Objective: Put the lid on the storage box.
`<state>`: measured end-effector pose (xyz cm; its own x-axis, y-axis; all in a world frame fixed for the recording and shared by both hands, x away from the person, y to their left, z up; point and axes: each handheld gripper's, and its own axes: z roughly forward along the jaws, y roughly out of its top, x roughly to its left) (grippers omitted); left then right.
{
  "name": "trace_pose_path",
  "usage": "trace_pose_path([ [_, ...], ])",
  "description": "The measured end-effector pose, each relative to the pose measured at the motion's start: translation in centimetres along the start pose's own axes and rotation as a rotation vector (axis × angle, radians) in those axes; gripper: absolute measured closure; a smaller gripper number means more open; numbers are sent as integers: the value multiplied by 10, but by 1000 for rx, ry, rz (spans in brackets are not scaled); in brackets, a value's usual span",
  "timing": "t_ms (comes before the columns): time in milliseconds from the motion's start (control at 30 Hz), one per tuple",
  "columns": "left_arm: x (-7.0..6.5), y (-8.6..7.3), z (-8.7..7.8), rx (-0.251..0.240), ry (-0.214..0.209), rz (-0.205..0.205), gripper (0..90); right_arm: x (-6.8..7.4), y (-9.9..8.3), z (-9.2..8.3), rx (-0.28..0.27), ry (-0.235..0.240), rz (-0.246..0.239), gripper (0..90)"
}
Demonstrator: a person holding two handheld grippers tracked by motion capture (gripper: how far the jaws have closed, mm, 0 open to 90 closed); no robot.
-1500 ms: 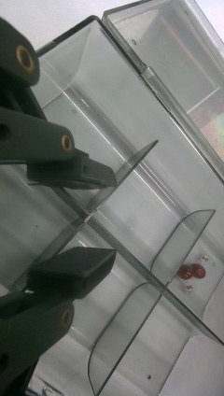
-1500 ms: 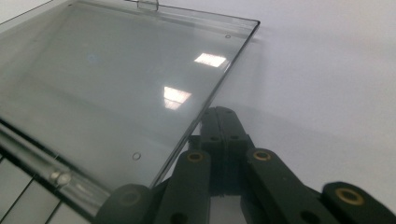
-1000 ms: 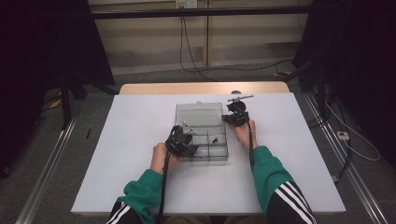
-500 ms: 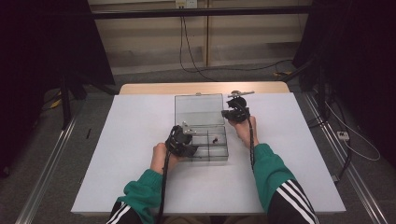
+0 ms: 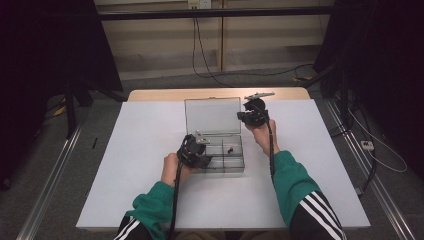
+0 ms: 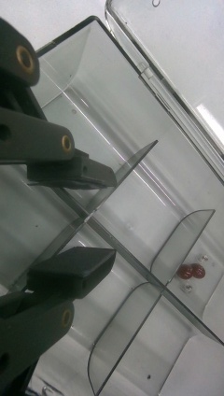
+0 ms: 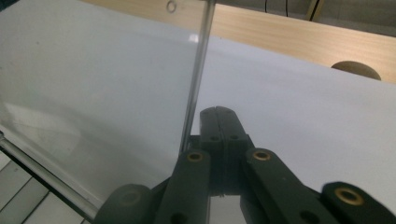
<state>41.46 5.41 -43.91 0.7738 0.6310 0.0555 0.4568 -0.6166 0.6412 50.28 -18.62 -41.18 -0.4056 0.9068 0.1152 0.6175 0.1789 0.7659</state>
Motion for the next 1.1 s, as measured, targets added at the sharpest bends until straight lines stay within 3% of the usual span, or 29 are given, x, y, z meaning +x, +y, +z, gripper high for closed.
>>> trace_pose_path([
  [567, 0, -1, -1, -21, -3, 10, 600, 3, 2, -10, -20, 19, -18, 900],
  [600, 0, -1, -2, -31, -6, 3, 583, 4, 2, -11, -18, 21, -20, 900],
  [667, 0, 0, -5, -43, 0, -7, 445, 4, 3, -12, -19, 21, -24, 900],
  [700, 0, 0, -8, -53, -3, -6, 419, 5, 3, -14, -21, 22, -26, 900],
  [867, 3, 1, -29, -104, 13, -27, 174, 6, 3, -18, -28, 30, -40, 900],
  [1100, 10, -14, -59, -147, 59, -63, 95, 10, 1, -28, -38, 48, -70, 900],
])
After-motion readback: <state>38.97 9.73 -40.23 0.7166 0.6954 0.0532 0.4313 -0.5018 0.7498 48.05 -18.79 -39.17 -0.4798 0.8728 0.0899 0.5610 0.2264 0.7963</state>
